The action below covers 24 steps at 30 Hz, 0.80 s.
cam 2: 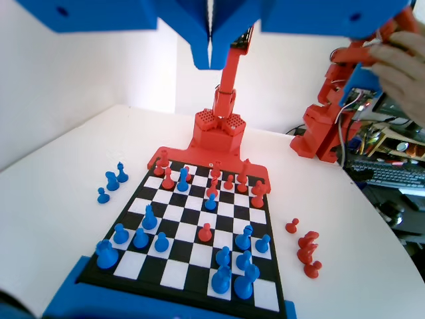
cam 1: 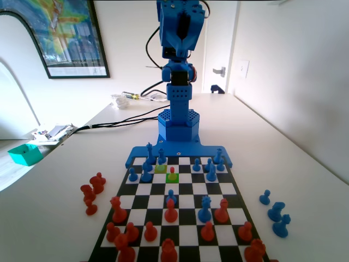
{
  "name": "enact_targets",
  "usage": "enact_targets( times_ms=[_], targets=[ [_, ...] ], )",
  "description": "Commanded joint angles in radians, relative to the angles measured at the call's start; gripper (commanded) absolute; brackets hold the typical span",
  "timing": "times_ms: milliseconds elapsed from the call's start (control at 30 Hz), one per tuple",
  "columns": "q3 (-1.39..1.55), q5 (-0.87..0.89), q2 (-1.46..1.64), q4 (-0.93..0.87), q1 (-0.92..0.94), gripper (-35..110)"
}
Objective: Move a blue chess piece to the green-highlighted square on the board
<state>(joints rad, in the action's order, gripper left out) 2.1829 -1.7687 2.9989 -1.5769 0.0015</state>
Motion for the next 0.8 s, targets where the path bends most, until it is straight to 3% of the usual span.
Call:
enact_targets(
  times_ms=[0, 433, 767],
  targets=[
    [-0.115, 0.005, -0.124, 0.009, -0.038, 1],
    [-0.219, -0.143, -0.591, 0.081, -0.031, 1],
    [-0.017, -0.192, -0.827, 0.405, 0.058, 1]
  ],
)
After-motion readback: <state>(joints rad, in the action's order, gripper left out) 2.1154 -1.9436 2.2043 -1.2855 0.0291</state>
